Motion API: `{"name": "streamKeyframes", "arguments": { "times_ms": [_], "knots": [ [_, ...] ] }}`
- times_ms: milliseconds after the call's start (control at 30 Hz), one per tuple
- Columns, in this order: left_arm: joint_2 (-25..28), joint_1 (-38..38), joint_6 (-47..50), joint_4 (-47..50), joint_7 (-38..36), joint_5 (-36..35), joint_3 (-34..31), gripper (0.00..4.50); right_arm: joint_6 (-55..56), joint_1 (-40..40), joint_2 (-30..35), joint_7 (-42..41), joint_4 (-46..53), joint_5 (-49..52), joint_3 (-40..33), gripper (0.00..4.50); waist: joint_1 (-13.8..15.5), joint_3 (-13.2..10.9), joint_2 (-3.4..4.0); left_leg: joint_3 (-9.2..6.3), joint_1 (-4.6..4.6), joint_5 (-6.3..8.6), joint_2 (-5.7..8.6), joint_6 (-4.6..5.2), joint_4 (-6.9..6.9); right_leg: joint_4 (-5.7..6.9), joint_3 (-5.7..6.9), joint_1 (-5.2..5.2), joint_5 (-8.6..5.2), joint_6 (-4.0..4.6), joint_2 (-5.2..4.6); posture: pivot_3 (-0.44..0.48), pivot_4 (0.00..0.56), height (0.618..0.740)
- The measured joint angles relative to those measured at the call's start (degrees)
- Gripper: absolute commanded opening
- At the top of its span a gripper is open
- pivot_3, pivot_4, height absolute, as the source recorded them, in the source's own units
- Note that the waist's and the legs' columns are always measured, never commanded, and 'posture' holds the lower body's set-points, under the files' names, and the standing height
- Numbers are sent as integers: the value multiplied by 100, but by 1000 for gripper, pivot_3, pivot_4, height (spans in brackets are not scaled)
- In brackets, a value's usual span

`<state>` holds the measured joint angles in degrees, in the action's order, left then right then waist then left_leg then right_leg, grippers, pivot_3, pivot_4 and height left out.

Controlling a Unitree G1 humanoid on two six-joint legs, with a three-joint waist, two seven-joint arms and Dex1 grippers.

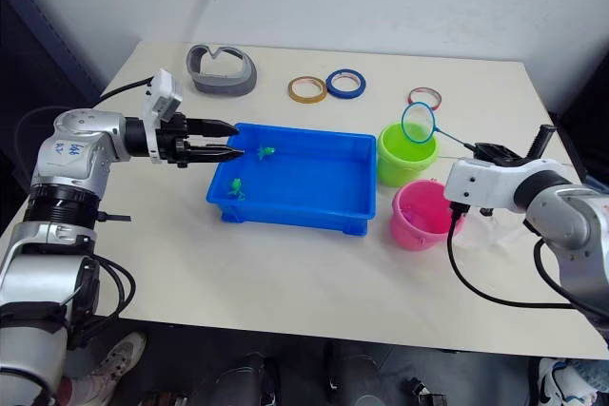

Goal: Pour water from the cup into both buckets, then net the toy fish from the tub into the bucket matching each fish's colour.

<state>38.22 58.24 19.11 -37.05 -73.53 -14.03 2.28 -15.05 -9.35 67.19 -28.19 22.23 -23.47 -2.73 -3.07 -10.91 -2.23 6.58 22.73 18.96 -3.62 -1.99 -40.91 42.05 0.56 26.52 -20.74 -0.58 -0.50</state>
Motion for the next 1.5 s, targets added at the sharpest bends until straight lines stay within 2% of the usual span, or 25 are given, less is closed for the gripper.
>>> {"name": "streamKeyframes", "arguments": {
  "times_ms": [133, 267, 400, 567, 833, 1100, 1333, 1500],
  "knots": [
    [-15, 0, -26, 0, -2, 3, 0, 3023, 406, 73, 0, 166, -76, -628, 3, 0, -2, 0, 0, 1, -2, -1, 0, -2, -1, 3, 0, 0, 0, 0, 1, 0, 150, 693],
    [-7, -1, -29, 1, -9, 7, 0, 3023, 421, 43, -147, 18, -143, -634, -54, 0, -1, 0, 0, 2, -2, -1, 0, -2, -5, 9, 0, 0, 0, 0, 1, 0, 150, 693],
    [193, -7, -37, -1, -8, 71, -1, 3023, -228, -461, -540, -566, 140, -48, -287, 0, -29, -1, 2, 13, -15, -2, -2, -6, -6, 24, -9, 1, 0, 0, 5, 0, 150, 693],
    [928, -71, -181, -215, -44, 289, -14, 3023, -1629, -1538, -1120, -1526, 940, 1177, -350, 0, -64, -1, 1, 12, -37, -9, -8, -22, -1, 45, -12, -3, -4, 11, 10, 0, 150, 693],
    [1510, -690, 248, 277, -123, 235, -353, 3023, -3032, -2266, -1895, -2235, 1055, 2459, 540, 0, -23, 0, -1, 12, -29, -2, -4, -7, -9, 42, -11, -3, -5, 12, -1, 0, 150, 693],
    [1837, -1335, 873, 1316, 51, -78, -745, 3023, -2650, -2546, -2491, -2375, 517, 2701, 1533, 0, -26, 0, -1, 10, -29, -2, -4, -7, -8, 44, -10, -2, -5, 12, -1, 0, 150, 693],
    [1920, -1639, 1212, 1732, 218, -252, -965, 3023, -2060, -2562, -2541, -2464, 268, 2646, 1976, 0, -23, 1, -4, 8, -28, -1, -4, -6, -10, 43, -8, -4, -5, 12, -1, 0, 150, 693],
    [1925, -1659, 1298, 1875, 278, -304, -1028, 3023, -1346, -2786, -2871, -2342, -343, 2098, 2592, 0, -58, 2, -4, 11, -30, -1, -4, -6, -9, 47, -11, -2, -5, 12, 1, 0, 150, 693]
  ]
}}
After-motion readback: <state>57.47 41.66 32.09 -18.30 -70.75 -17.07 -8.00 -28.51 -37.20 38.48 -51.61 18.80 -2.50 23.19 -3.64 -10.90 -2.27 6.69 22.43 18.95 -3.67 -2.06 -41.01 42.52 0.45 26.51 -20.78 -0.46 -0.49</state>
